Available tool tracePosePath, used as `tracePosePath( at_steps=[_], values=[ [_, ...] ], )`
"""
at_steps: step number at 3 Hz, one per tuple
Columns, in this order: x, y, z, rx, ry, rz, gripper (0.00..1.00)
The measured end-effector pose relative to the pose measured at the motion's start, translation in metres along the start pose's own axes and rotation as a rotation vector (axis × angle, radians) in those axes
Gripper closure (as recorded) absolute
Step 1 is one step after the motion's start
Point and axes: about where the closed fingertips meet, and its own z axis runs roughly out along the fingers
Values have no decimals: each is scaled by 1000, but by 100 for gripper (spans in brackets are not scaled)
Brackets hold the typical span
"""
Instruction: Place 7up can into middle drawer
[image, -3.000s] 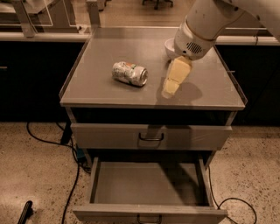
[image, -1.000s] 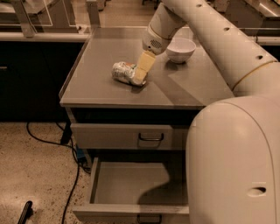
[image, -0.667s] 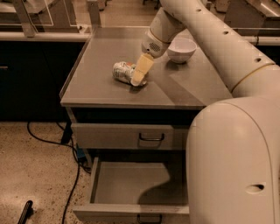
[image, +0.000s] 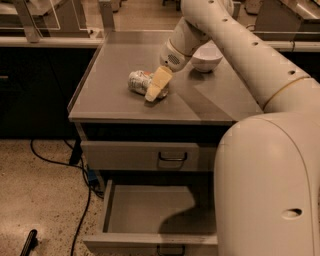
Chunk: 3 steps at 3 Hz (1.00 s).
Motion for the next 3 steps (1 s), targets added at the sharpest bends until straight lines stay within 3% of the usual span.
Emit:
tracePosePath(
  at_steps=[3],
  values=[
    [0, 0, 0, 0, 0, 0, 66]
  ],
)
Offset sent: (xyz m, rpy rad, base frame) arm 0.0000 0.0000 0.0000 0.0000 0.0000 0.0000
